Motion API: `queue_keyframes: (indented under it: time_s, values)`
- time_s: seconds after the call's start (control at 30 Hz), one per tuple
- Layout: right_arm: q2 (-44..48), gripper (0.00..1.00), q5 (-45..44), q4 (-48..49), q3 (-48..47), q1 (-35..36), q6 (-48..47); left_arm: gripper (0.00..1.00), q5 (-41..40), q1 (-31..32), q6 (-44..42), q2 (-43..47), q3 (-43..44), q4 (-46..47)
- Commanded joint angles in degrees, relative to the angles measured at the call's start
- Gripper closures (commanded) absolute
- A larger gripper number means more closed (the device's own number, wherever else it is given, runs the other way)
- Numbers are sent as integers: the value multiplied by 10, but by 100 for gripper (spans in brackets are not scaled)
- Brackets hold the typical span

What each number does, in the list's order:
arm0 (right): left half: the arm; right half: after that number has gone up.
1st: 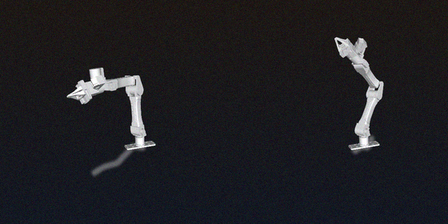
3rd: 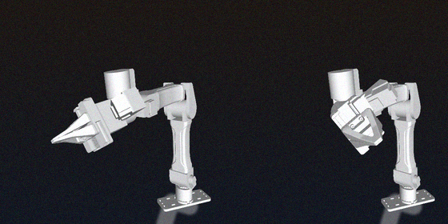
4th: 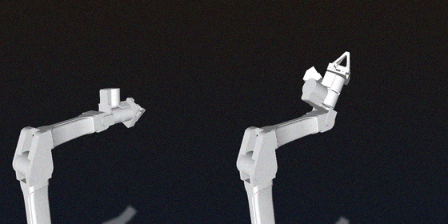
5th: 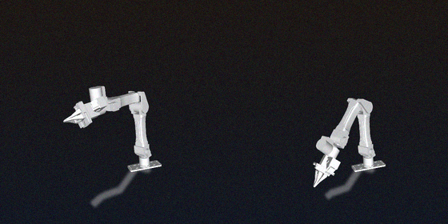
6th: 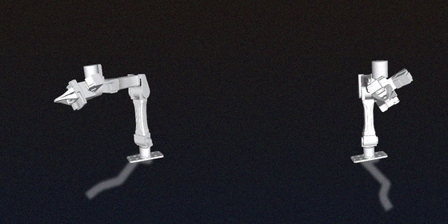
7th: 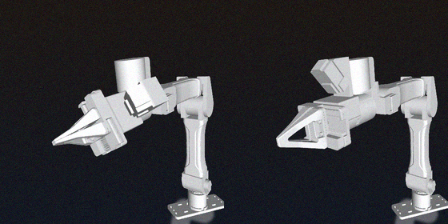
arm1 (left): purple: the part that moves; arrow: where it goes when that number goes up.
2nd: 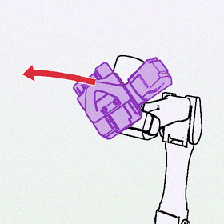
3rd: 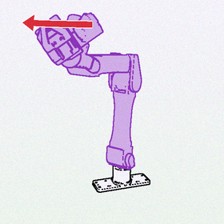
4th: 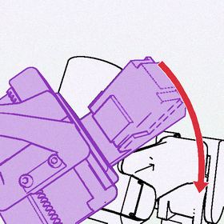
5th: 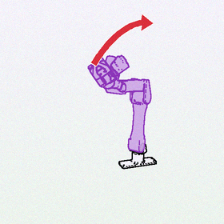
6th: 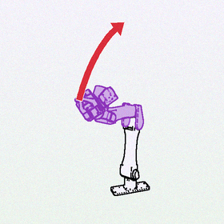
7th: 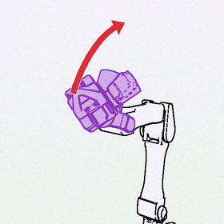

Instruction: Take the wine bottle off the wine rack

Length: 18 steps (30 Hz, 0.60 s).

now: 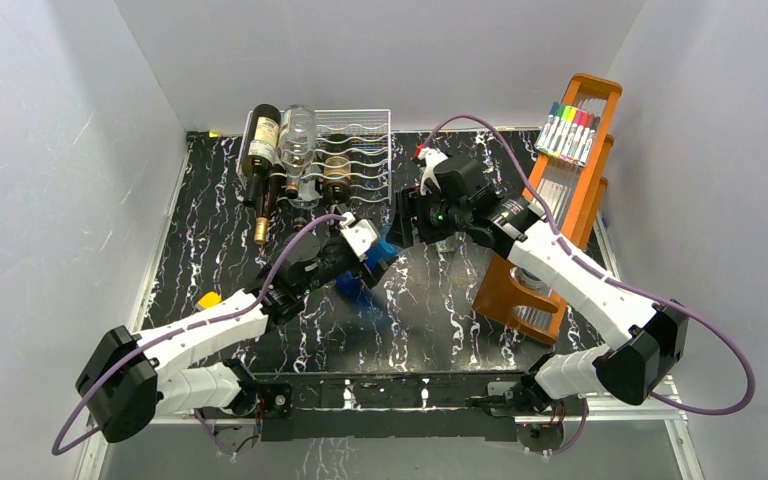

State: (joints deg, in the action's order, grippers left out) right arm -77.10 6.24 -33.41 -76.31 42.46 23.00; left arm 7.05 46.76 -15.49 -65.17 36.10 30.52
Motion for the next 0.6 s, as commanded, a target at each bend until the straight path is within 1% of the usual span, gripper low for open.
queue_keyframes:
  time_s: [0.0, 0.13, 0.37, 0.43, 0.57]
  values:
    - [22, 91, -77, -64, -83, -1, -32, 2, -2, 2, -3, 31, 23, 27]
    - [22, 97, -133, -147, -136, -2, -49, 2, -39, 2, -4, 50, 18, 32]
    - [17, 100, -166, -258, -216, -2, -60, 2, -131, 3, -16, 77, 3, 52]
    - [9, 100, -183, -270, -228, -2, -58, 2, -156, 3, -17, 80, 3, 53]
    - [-9, 100, -208, -264, -244, -3, -58, 2, -186, 1, -19, 78, 3, 52]
